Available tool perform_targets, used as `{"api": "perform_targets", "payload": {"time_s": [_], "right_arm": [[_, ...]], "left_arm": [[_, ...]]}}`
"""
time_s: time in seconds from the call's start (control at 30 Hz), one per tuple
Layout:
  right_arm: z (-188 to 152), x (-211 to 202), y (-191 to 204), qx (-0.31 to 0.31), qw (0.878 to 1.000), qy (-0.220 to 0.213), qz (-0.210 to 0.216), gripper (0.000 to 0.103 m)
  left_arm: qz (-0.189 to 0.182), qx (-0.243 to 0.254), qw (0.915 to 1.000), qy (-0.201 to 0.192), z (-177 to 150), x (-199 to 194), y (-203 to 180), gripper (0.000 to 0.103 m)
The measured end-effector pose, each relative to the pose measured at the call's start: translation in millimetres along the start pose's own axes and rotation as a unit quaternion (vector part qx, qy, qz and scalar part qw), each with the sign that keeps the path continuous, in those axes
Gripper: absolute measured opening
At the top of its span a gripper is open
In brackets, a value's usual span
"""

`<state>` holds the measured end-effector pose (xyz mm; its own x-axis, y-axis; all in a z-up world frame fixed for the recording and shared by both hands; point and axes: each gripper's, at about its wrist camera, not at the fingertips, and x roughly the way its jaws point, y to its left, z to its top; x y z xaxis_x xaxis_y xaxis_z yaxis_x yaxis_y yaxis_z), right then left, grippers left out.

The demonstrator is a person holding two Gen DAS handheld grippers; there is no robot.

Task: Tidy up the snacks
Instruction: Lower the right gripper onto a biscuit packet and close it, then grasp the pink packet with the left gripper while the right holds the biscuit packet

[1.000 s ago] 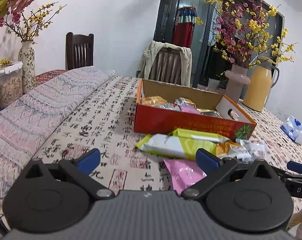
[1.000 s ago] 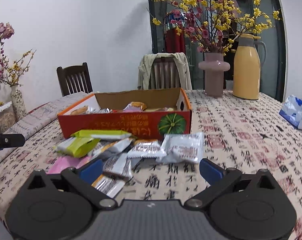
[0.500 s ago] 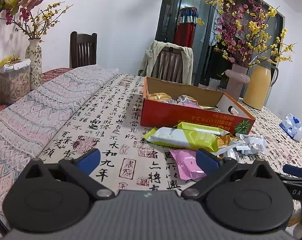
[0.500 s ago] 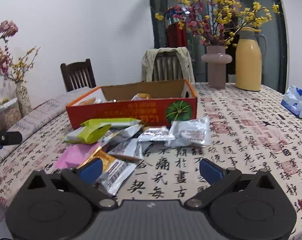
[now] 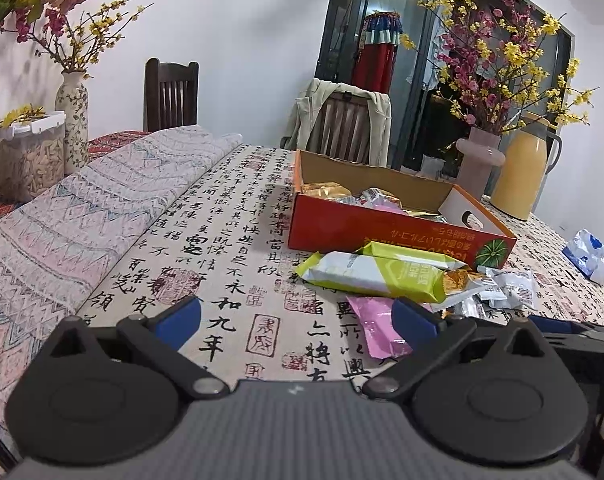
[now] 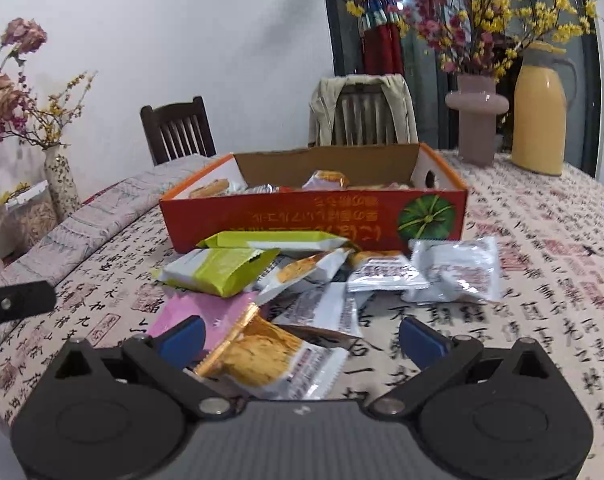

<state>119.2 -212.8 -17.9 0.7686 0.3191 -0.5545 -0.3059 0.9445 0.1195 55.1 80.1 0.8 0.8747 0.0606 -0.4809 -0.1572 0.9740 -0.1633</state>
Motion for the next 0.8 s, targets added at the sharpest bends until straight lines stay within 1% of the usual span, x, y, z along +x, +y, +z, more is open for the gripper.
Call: {"api": "perform_targets", "payload": {"time_s": [0.13,0.23,0.3,0.33,0.37,0.4,0.47,0.53,0.57,0.6,0.67,0.8], "right_arm": [[0.6,16.5,3.6,0.010,1.000,0.018,-0.015,0.103],[-2.8,21.2,1.9,0.018,0.999,0.026,-0.015,0.098],[-5.0,21.7,1.2,0.020,0.999,0.030,-0.012,0.090],[-6.1,21.5,1.0,0.020,0.999,0.031,-0.009,0.088],[-6.9,20.9,0.8,0.020,0.999,0.031,-0.006,0.083],[-7.6,20.0,0.5,0.021,0.999,0.030,-0.004,0.075],[-8.9,17.5,-0.6,0.024,0.999,0.028,0.005,0.067],[-9.9,14.8,-1.2,0.025,0.999,0.024,0.005,0.063],[-10.5,13.3,-1.7,0.026,0.999,0.022,0.005,0.056],[-11.0,12.0,-2.7,0.028,0.999,0.020,0.006,0.051],[-12.2,9.8,-4.7,0.030,0.999,0.019,0.009,0.048],[-15.1,5.4,-5.4,0.026,0.999,0.015,0.015,0.047]], "left_arm": [[0.005,-0.008,1.0000,0.003,-0.2,2.6,7.1,0.103],[0.007,-0.012,0.9999,0.007,-0.4,5.4,10.8,0.103],[0.007,-0.014,0.9998,0.009,-0.9,7.1,11.4,0.103],[0.007,-0.014,0.9998,0.010,-1.4,7.7,11.7,0.103],[0.007,-0.014,0.9998,0.011,-1.7,8.1,11.4,0.103],[0.006,-0.013,0.9998,0.012,-2.1,8.6,10.9,0.103],[0.006,-0.011,0.9998,0.013,-2.4,9.2,9.8,0.103],[0.006,-0.010,0.9998,0.013,-2.8,9.0,8.5,0.103],[0.006,-0.010,0.9999,0.013,-2.8,9.0,8.2,0.103],[0.006,-0.009,0.9999,0.013,-2.9,8.8,7.8,0.103],[0.006,-0.009,0.9998,0.014,-2.9,8.8,7.3,0.103],[0.006,-0.006,0.9998,0.016,-3.7,8.9,4.5,0.103]]}}
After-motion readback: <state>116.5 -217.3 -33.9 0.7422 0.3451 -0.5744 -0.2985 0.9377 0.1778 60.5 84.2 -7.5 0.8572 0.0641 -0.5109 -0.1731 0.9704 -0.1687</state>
